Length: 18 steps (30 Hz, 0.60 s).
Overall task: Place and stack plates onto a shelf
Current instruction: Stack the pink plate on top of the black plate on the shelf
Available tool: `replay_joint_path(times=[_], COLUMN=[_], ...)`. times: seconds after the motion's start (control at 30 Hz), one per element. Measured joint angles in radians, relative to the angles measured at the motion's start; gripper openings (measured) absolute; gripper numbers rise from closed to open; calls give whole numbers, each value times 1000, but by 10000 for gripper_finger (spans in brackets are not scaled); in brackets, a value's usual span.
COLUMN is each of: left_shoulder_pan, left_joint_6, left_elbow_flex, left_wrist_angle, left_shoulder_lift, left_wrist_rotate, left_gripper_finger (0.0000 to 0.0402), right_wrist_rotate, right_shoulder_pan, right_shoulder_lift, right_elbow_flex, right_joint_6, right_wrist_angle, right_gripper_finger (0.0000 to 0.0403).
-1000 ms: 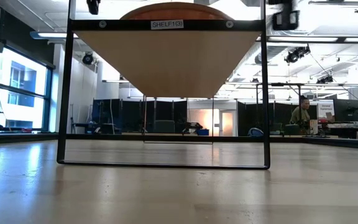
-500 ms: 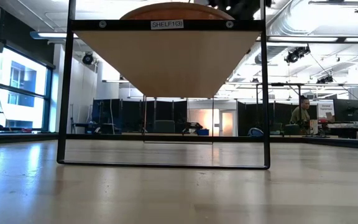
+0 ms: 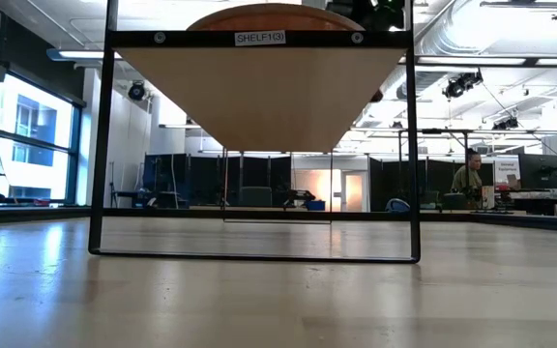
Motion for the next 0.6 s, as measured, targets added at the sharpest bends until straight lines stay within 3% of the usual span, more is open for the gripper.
replay_joint_path(times=[0.4, 0.6], left_shoulder_pan=[0, 0], left_joint_6=[-1, 0], left_elbow_flex=[0, 0], left_wrist_angle=[0, 0], left_shoulder_lift=[0, 0], left_wrist_rotate=[0, 0], left_gripper_finger=[170, 170], right_wrist_rotate=[7, 14], right_shoulder_pan=[8, 20], right_shoulder_lift=[0, -1], right_elbow_flex=[0, 0], right_joint_6=[-26, -43], right_wrist_angle=[53, 60], right_gripper_finger=[3, 65])
